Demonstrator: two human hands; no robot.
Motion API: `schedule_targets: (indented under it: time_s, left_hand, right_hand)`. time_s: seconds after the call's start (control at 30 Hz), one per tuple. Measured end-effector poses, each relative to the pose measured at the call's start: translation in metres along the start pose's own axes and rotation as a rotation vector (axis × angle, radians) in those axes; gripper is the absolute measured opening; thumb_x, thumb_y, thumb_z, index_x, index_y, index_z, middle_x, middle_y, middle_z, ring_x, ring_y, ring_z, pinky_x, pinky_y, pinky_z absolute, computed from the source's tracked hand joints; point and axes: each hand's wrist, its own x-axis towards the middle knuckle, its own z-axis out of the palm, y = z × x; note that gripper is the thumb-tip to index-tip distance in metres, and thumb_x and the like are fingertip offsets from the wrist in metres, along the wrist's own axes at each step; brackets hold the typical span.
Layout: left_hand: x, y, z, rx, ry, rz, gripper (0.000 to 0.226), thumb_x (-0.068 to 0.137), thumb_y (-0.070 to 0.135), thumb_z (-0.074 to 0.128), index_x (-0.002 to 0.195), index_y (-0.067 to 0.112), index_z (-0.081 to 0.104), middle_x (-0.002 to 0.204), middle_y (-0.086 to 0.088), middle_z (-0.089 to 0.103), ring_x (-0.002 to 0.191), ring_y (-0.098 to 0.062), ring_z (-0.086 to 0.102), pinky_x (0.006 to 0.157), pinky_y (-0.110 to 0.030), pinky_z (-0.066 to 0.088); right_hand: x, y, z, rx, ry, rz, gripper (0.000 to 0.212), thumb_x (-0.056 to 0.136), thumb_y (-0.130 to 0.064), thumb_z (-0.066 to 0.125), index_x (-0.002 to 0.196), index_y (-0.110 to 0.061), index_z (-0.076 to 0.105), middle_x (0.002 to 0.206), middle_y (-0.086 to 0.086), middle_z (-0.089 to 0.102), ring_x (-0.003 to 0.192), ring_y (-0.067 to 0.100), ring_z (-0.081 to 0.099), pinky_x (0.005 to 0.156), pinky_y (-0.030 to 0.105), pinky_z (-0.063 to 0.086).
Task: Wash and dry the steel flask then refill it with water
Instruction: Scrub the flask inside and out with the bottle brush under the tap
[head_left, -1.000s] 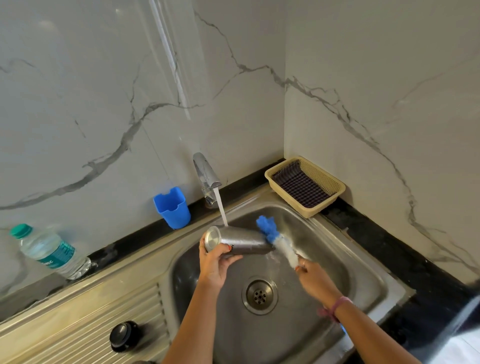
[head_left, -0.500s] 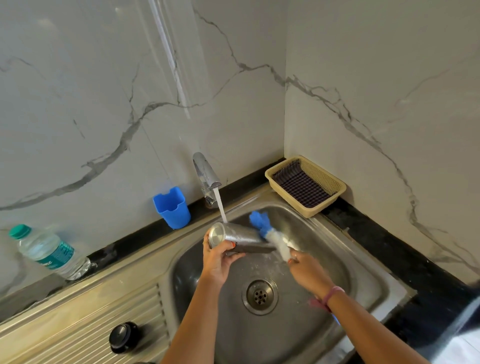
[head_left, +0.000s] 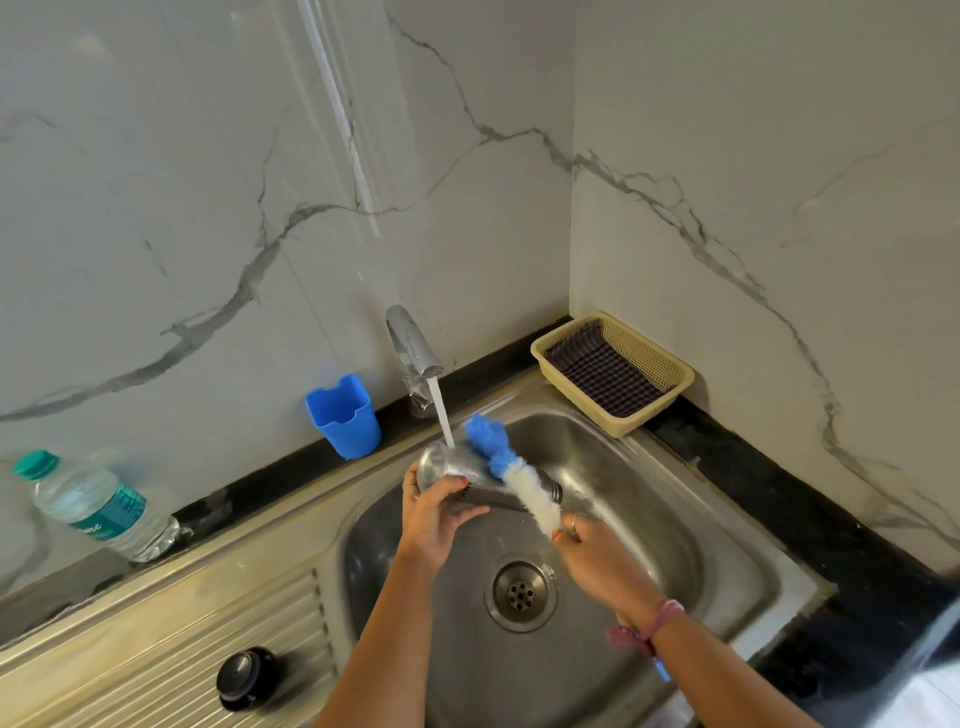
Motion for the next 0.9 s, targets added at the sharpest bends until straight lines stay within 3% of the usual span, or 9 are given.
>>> schedule_targets:
  time_s: [0.07,0.23,0.4,0.6,0.73,0.9]
  left_hand:
    - [0.0,0.002,-0.001,0.002,-0.01,0.005,0.06,0.076,-0.009,0.064,0.122,0.027,0.049,0.131,-0.018,0.054,0.109,-0.04,0.062,0.089,-0.067,0.05]
    - [-0.001,0.0,-0.003,-0.074,-0.009,0.007,0.075,0.073,-0.002,0.069,0.137,0.027,0.043,0.135,-0.021,0.053,0.114,-0.042,0.061,0.081,-0.066,0.055]
    - [-0.004,0.0,-0.003,-0.105,-0.01,0.003,0.096,0.061,0.014,0.081,0.145,0.031,0.039,0.141,-0.018,0.046,0.124,-0.044,0.05,0.075,-0.061,0.055]
    - [-0.009,-0.008,0.011,-0.17,0.099,0.024,0.079,0.077,0.016,0.076,0.144,0.028,0.036,0.127,-0.016,0.06,0.118,-0.039,0.058,0.068,-0.062,0.056]
    - [-0.007,-0.011,0.017,-0.156,0.197,0.034,0.083,0.072,0.021,0.077,0.139,0.033,0.031,0.124,-0.015,0.063,0.111,-0.037,0.064,0.07,-0.062,0.056]
    - [-0.003,-0.012,0.019,-0.059,0.243,0.069,0.081,0.067,0.02,0.088,0.137,0.022,0.046,0.126,-0.019,0.061,0.108,-0.042,0.065,0.073,-0.066,0.056]
  right_hand:
    - [0.004,0.0,0.003,0.013,0.009,0.014,0.019,0.101,-0.016,0.042,0.096,-0.024,0.058,0.067,-0.004,0.05,0.05,0.004,0.041,0.047,0.017,0.034]
    - [-0.007,-0.009,0.018,0.037,-0.018,-0.086,0.019,0.101,-0.018,0.042,0.112,-0.029,0.053,0.072,-0.007,0.052,0.052,0.002,0.045,0.047,0.013,0.033]
    - [0.0,0.0,0.009,0.045,0.007,0.021,0.026,0.101,-0.014,0.04,0.121,-0.014,0.057,0.069,-0.004,0.054,0.046,0.003,0.041,0.041,0.013,0.032]
    - [-0.008,-0.01,0.032,0.018,-0.015,-0.078,0.025,0.101,-0.021,0.04,0.117,-0.015,0.059,0.07,-0.011,0.052,0.056,0.001,0.046,0.054,0.017,0.034]
    - [-0.011,-0.004,0.03,0.062,-0.041,-0.039,0.029,0.102,-0.02,0.04,0.125,-0.016,0.057,0.068,-0.011,0.05,0.053,0.0,0.044,0.051,0.014,0.032]
    - [-0.01,0.004,0.015,0.026,-0.027,0.011,0.027,0.102,-0.018,0.04,0.122,-0.013,0.057,0.065,-0.009,0.05,0.046,0.0,0.041,0.043,0.013,0.031]
